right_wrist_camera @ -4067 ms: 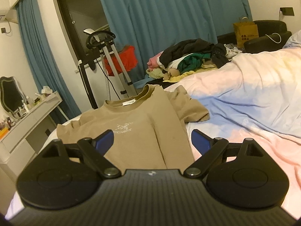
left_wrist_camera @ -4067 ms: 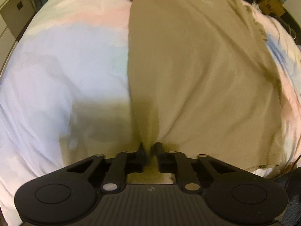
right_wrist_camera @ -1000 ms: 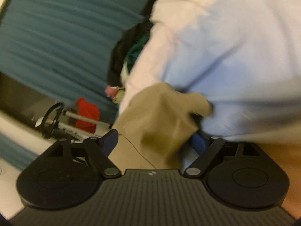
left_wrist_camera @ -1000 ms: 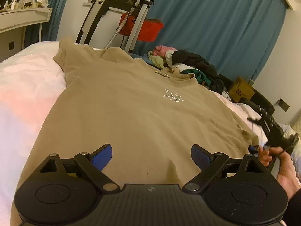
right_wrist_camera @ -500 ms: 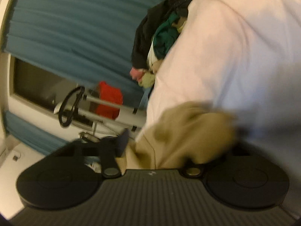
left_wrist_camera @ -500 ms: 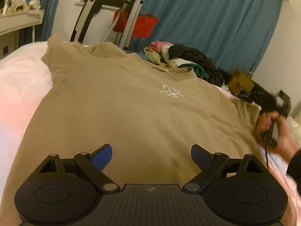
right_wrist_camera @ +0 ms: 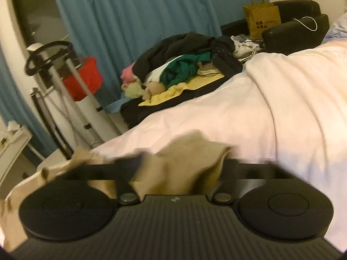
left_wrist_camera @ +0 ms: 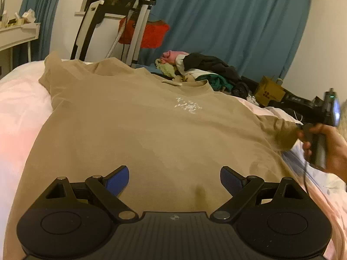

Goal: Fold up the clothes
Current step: 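Release the sleeve with the right gripper and lift the left gripper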

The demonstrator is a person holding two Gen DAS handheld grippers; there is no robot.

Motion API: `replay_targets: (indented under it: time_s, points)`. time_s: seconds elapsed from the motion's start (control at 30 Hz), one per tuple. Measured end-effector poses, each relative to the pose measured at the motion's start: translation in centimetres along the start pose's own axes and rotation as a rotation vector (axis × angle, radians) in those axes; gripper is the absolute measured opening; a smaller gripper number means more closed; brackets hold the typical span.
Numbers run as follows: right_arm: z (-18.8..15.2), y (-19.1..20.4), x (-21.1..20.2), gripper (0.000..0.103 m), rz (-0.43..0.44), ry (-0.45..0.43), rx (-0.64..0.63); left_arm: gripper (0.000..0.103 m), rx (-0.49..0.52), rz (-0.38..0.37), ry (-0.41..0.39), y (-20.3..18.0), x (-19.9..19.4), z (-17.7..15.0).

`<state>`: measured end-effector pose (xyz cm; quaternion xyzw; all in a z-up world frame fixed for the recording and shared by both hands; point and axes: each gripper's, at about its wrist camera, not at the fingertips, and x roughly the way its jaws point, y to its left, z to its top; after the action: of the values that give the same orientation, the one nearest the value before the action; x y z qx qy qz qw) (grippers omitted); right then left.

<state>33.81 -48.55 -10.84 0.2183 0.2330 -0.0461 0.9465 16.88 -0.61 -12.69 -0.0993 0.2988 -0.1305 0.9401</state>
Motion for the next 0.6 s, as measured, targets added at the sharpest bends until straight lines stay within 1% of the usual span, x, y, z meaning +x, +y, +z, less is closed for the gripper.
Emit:
replay_targets:
  time_s: [0.1, 0.23, 0.3, 0.37, 0.43, 0.5, 0.53, 0.57, 0.6]
  points:
    - [-1.7, 0.8, -4.4, 0.092, 0.011, 0.0, -0.014, 0.093, 0.025, -0.01, -0.005, -0.5, -0.7, 0.0]
    - [-4.1, 2.3, -13.2, 0.092, 0.03, -0.023, 0.025, 0.092, 0.08, -0.03, -0.012, -1.9, -2.5, -0.3]
    - [-5.6, 3.4, -17.7, 0.092, 0.011, -0.002, 0.058, 0.091, 0.126, -0.045, -0.01, -3.1, -3.9, -0.6]
    - [-7.2, 4.2, -22.1, 0.092, 0.011, 0.007, 0.064, 0.088, 0.164, -0.092, 0.001, -4.3, -5.3, -1.2]
    - [-8.9, 4.7, -26.0, 0.092, 0.042, -0.009, 0.049, 0.084, 0.188, -0.152, 0.031, -5.6, -6.7, -2.0]
    - [-9.8, 5.1, -28.4, 0.092, 0.062, -0.001, 0.017, 0.081, 0.216, -0.22, 0.07, -7.1, -8.1, -2.9]
    - [-10.1, 5.1, -29.2, 0.092, 0.065, -0.011, 0.008, 0.077, 0.236, -0.256, 0.086, -8.0, -8.6, -3.4]
    - [-10.4, 5.1, -30.1, 0.092, 0.065, -0.025, 0.002, 0.071, 0.257, -0.293, 0.102, -9.0, -9.2, -3.9]
    - [-10.8, 5.1, -30.9, 0.092, 0.064, -0.039, -0.004, 0.068, 0.269, -0.322, 0.113, -9.9, -9.3, -4.4]
